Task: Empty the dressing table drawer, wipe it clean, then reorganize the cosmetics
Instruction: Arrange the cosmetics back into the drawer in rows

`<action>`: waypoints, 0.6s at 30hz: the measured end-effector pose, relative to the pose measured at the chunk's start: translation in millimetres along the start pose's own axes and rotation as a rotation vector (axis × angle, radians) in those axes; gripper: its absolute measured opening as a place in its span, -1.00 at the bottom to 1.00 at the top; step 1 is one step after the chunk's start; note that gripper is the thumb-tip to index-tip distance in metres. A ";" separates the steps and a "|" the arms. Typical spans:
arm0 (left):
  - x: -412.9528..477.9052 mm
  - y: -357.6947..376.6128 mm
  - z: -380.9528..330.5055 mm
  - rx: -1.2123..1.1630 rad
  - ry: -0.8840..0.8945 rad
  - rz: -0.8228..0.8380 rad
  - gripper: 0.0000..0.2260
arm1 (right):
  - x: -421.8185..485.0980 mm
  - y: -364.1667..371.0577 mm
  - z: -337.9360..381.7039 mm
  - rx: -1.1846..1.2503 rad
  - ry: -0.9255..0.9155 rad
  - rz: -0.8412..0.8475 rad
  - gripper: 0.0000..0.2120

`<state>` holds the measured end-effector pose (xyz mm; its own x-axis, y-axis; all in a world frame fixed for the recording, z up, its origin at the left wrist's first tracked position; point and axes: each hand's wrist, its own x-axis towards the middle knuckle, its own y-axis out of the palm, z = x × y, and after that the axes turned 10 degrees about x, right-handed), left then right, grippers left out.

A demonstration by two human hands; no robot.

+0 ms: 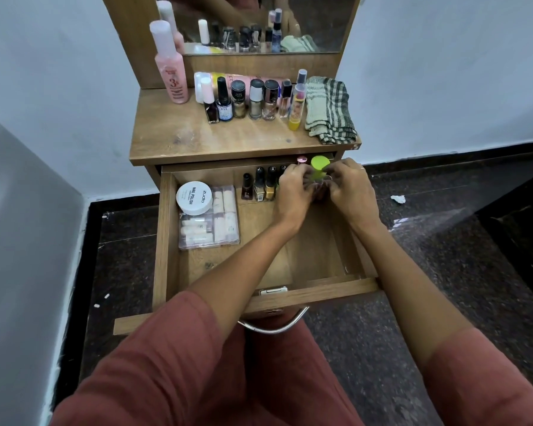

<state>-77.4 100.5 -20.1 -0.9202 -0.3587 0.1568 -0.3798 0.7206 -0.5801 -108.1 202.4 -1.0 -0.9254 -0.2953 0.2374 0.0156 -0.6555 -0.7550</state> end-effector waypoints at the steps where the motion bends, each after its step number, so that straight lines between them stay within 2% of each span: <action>1: 0.0 -3.4 -1.1 0.001 0.010 -0.013 -0.80 | 1.4 -1.1 3.8 0.012 -0.009 -0.011 -0.76; 10: 20.5 -61.6 -6.4 -0.056 0.059 -0.214 -0.86 | 36.9 -13.1 63.2 0.201 -0.137 -0.162 -0.79; 18: 59.3 -119.1 15.9 -0.032 0.030 -0.435 -0.82 | 72.6 -6.1 88.8 0.177 -0.124 -0.236 -0.65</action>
<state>-85.2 -16.0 45.5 -0.6760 -0.6162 0.4042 -0.7350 0.5245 -0.4297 -141.7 123.3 75.1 -0.8584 -0.1956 0.4743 -0.1188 -0.8236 -0.5546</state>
